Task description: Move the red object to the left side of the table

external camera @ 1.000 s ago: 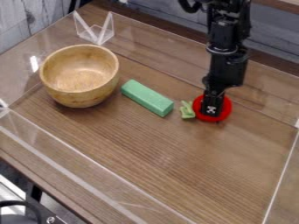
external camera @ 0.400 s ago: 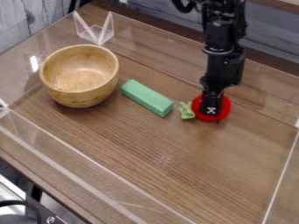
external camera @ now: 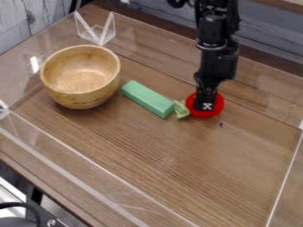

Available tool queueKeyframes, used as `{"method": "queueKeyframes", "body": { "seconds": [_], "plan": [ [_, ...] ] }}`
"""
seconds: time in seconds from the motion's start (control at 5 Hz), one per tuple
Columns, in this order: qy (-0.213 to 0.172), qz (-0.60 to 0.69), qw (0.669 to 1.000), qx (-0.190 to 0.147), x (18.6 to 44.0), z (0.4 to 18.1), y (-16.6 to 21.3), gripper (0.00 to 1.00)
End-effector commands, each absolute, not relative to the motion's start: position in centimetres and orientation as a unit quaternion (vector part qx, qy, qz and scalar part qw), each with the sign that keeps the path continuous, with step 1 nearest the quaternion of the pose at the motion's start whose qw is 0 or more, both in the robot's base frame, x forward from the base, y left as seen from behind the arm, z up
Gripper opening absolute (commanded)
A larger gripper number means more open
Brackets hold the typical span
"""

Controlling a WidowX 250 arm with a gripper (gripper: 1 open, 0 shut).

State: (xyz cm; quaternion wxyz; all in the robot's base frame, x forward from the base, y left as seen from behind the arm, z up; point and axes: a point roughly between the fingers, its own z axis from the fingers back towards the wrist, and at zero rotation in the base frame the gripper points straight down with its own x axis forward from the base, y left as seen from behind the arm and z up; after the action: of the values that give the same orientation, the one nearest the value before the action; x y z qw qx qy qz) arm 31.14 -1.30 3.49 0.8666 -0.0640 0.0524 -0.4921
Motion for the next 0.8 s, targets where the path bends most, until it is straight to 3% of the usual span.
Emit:
{"method": "queueKeyframes", "body": {
  "seconds": [0.0, 0.2, 0.6],
  "plan": [
    [0.029, -0.471, 0.881, -0.044, 31.1, 6.1, 0.3, 0.00],
    [0.031, -0.455, 0.889, -0.039, 30.6, 7.0, 1.2, 0.00],
    [0.032, -0.458, 0.887, -0.045, 30.5, 6.0, 1.4, 0.00]
  ]
}}
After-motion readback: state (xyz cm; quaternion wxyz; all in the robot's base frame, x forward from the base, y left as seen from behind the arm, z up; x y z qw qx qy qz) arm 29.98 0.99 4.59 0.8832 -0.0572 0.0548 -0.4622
